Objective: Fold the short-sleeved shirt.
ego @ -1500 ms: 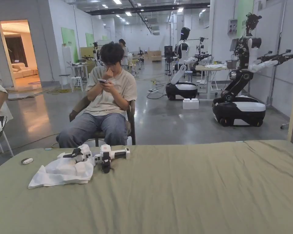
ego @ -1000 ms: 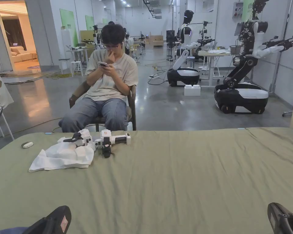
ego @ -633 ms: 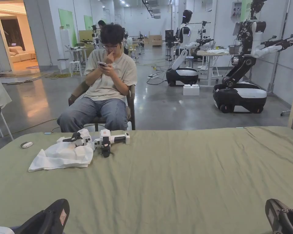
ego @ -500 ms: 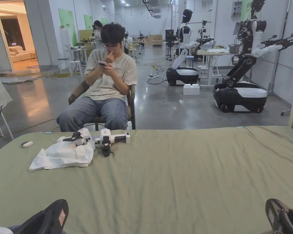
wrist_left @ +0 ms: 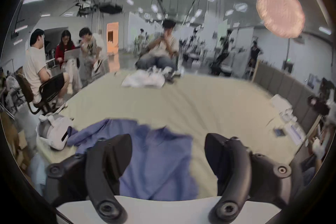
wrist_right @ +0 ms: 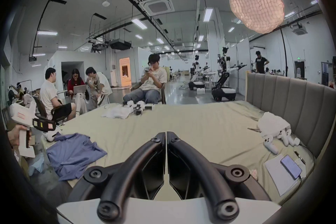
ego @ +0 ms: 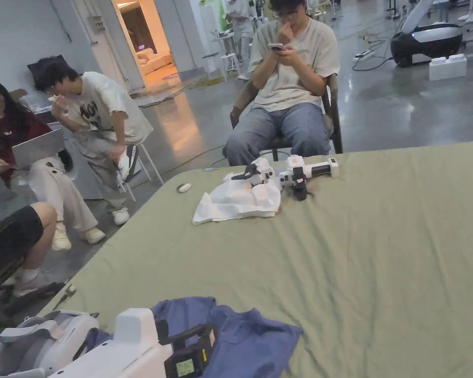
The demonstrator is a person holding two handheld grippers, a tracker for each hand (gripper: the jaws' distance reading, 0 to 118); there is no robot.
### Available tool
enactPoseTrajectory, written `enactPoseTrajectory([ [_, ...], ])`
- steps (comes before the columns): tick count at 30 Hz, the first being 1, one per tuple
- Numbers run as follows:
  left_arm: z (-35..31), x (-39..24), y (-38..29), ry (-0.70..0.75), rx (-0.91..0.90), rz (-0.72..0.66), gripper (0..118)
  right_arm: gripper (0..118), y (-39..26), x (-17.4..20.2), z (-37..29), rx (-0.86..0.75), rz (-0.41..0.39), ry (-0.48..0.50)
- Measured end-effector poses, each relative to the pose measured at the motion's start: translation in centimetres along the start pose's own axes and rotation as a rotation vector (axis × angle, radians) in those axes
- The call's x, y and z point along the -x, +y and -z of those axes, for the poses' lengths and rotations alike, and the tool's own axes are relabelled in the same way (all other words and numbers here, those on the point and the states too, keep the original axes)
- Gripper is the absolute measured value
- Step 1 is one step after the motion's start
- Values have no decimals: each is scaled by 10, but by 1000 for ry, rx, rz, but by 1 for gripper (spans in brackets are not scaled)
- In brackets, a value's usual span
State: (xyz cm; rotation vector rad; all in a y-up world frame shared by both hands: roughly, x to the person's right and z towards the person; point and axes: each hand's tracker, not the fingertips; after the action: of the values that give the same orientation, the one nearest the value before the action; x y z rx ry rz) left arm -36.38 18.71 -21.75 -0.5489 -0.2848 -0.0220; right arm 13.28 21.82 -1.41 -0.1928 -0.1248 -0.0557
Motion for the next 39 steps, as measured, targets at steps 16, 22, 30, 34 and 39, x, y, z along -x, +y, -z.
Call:
enactPoseTrajectory([
  [16, 195, 62, -82, 41, 346, -103, 17, 0, -46, 1, 33, 271, -37, -73],
  [22, 203, 67, -65, 80, 420, -155, 0, 0, -53, -4, 28, 292, 8, -58],
  [30, 128, 39, 59, -75, -8, -332, 0, 0, -33, -7, -5, 235, -44, -56],
  [34, 122, -26, 122, -273, -106, -290, 0, 0, -29, -16, -16, 188, 11, -90],
  [39, 144, -169, 136, -541, -80, -90, 0, 0, -29, -31, -30, 178, 75, -126],
])
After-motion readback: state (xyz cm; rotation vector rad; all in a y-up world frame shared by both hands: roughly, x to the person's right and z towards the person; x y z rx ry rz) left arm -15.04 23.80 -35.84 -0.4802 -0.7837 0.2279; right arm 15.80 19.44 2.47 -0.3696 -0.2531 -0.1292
